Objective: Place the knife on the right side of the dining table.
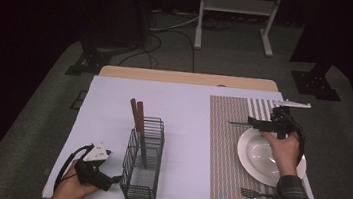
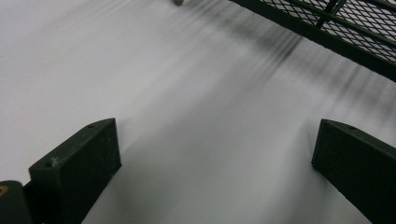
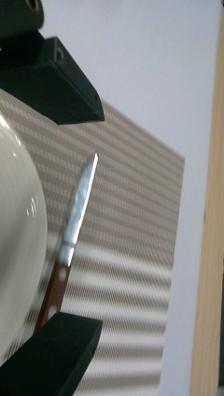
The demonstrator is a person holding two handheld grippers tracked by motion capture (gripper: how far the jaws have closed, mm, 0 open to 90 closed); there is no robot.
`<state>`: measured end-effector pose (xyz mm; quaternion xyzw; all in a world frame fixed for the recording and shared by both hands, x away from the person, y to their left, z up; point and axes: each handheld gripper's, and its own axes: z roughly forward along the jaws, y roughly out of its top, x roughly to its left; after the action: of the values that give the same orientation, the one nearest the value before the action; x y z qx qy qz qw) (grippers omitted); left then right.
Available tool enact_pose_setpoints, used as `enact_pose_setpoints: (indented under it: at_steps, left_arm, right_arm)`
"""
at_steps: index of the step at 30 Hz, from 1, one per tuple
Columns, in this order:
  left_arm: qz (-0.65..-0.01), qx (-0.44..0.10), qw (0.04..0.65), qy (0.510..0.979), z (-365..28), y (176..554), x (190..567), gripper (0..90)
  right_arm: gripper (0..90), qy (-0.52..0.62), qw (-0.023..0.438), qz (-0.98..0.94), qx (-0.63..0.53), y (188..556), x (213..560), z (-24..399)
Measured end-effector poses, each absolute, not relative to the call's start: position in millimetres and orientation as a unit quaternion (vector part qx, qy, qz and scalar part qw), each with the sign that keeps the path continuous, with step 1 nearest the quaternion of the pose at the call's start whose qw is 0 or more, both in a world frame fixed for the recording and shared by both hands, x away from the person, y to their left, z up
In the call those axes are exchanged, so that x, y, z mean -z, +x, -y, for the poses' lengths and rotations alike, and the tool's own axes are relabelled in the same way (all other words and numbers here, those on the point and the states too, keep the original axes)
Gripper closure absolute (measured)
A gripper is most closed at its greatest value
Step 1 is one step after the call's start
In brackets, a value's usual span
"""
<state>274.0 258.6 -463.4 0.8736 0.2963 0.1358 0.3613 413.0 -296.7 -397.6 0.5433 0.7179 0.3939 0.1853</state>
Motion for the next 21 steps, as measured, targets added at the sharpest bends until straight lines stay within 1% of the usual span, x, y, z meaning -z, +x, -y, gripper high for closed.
enact_pose_setpoints:
  at_steps: [5, 14, 21]
  left_arm:
    - [-0.296, -0.135, 0.36, 0.874, -259, 274, 463, 0.0]
    - [-0.297, -0.136, 0.361, 0.874, -259, 274, 463, 0.0]
    - [-0.297, -0.136, 0.361, 0.874, -259, 274, 463, 0.0]
  right_arm:
    - [1.2, 0.489, 0.165, -0.757, -0.402, 398, 393, 263]
    - [1.2, 0.405, 0.129, -0.806, -0.413, 368, 395, 207]
    - [1.2, 0.341, 0.098, -0.841, -0.408, 346, 408, 165]
